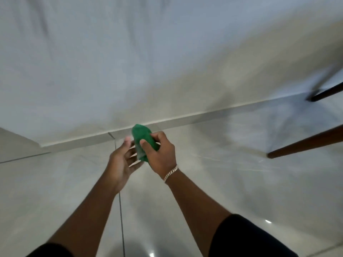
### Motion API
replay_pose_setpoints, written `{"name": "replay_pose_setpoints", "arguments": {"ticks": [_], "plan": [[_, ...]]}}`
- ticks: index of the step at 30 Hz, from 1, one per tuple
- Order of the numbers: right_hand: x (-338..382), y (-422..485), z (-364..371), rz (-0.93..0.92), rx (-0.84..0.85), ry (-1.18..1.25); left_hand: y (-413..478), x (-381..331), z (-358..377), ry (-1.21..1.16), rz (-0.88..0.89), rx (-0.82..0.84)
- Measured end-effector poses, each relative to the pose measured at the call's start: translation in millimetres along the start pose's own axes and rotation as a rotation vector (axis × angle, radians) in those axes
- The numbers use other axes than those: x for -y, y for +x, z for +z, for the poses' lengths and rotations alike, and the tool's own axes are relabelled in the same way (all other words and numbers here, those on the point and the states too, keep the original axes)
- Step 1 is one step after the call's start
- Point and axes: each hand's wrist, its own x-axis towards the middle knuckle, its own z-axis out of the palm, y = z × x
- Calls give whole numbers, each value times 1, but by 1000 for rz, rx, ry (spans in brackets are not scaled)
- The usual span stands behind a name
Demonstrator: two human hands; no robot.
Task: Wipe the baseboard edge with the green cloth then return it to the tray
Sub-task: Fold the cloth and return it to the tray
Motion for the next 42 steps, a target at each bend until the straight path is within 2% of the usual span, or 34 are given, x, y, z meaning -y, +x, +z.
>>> {"name": "replay_pose_setpoints", "arguments": {"ticks": [4, 7, 10, 12, 15, 20, 26, 29, 34, 37, 42], "plan": [[104, -50, -55, 35, 66, 64, -80, -67, 48, -32, 2, 67], [185, -81, -114, 89, -6, 45, -154, -133, 82, -99, -49, 122], [283, -114, -173, 347, -47, 144, -235, -200, 124, -168, -104, 257], [350, -138, -217, 478, 43, 272, -290, -245, 153, -190, -120, 317], [432, -167, -278, 493, 126, 322, -357, -302, 194, -158, -128, 379], [489, -190, -369, 449, -21, 377, -411, -355, 262, 47, -155, 398], [480, -165, -501, 450, -167, 369, -388, -332, 397, 225, -162, 343], [441, -127, -579, 480, -228, 387, -358, -295, 484, 243, -160, 327], [350, -45, -704, 564, -288, 269, -289, -216, 622, 309, -157, 306], [298, -6, -750, 590, -317, 214, -251, -176, 684, 365, -169, 279], [229, 27, -781, 645, -337, 12, -213, -135, 730, 457, -261, 240]]}}
